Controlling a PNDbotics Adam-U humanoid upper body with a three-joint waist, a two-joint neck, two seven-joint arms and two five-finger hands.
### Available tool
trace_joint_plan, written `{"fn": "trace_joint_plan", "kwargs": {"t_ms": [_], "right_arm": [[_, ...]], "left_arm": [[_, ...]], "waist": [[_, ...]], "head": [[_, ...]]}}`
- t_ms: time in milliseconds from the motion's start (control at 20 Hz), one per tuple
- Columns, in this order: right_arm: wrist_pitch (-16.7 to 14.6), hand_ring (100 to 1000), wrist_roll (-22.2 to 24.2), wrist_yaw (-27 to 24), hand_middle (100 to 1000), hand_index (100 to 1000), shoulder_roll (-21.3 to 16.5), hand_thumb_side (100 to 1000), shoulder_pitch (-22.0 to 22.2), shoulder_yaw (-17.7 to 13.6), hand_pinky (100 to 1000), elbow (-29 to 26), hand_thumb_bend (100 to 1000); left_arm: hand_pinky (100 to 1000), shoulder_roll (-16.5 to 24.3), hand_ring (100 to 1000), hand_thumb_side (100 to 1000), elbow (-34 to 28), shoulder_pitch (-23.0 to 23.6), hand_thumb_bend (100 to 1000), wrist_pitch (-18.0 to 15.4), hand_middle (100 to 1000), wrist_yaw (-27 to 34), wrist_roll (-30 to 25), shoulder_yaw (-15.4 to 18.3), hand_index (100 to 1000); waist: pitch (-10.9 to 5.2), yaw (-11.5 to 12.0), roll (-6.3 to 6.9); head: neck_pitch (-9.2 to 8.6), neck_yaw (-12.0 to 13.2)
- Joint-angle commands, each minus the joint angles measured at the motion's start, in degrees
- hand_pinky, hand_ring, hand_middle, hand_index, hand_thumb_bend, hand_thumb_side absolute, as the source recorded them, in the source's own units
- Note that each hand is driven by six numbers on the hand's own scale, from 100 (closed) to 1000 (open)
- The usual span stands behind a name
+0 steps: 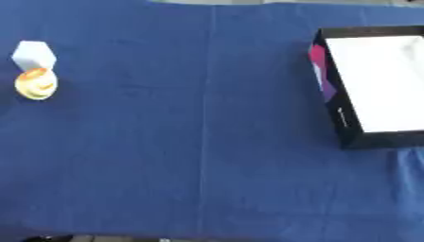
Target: Pick up the objects with one hand, pass them to the other hand, and then place them into the box on the other side of the table.
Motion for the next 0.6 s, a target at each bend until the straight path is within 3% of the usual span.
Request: {"fn": "trace_joint_plan", "kwargs": {"t_ms": [50, 600], "right_arm": [[-0.03, 1000, -0.37, 0.00, 1000, 1000, -1.04, 524, -0.24, -0.68, 906, -1.52, 100], [-1.64, 1000, -1.37, 0.05, 1000, 1000, -0.50, 518, 1.02, -0.40, 906, -2.45, 100]], "left_arm": [[773, 6.35, 511, 633, -0.32, -2.62, 342, 1.67, 580, -2.57, -1.52, -0.36, 810], [784, 23.23, 539, 545, 10.97, -14.94, 353, 8.33, 601, -9.95, -13.11, -4.74, 830]], "waist": [[-0.09, -0.06, 0.84], [0.01, 0.13, 0.73]], "head": [[-0.38, 0.37], [-1.02, 1.38]]}}
